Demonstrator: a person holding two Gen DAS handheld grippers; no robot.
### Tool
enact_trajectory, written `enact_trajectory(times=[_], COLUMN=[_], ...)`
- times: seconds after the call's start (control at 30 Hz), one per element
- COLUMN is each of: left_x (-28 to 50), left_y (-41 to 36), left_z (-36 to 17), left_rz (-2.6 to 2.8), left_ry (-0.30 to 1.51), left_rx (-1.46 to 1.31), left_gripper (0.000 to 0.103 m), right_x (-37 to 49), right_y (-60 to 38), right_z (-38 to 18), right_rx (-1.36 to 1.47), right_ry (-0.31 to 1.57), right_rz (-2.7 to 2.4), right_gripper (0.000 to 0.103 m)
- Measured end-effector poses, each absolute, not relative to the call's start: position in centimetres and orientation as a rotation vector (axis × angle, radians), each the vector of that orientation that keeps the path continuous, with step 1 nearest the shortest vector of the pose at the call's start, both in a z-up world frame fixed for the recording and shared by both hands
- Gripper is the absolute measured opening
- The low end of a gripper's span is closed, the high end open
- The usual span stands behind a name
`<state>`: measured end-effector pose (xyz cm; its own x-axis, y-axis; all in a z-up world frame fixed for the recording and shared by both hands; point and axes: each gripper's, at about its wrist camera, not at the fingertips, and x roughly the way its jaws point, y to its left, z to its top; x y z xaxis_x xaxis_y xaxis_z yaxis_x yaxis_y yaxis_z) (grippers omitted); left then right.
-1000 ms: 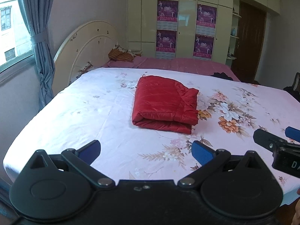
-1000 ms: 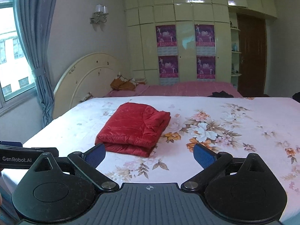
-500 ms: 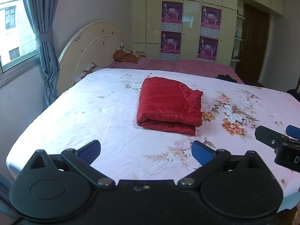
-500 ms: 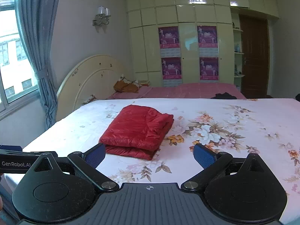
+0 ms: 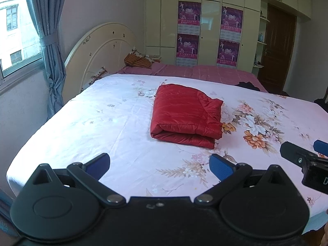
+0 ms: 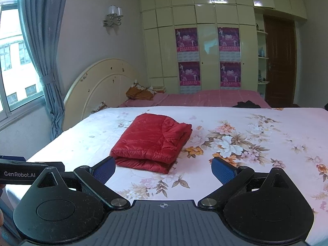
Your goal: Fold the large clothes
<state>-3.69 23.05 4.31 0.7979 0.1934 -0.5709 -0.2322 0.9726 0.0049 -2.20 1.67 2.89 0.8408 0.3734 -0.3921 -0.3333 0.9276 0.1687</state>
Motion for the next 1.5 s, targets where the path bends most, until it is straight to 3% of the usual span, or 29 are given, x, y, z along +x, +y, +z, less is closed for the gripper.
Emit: enact_trajectory(times=[1.5], left_x=[-1.6], left_y=[23.3], left_z=[3.6], left_rz=[0.239], left_ry=[0.646], left_rx=[-0.074], left_gripper=[0.103], right_x=[-0.2], right_y=[1.9], right_z=[1.8], right_rx=[0.113], right_ry=[0.474], right_rz=[0.381], right_gripper=[0.099])
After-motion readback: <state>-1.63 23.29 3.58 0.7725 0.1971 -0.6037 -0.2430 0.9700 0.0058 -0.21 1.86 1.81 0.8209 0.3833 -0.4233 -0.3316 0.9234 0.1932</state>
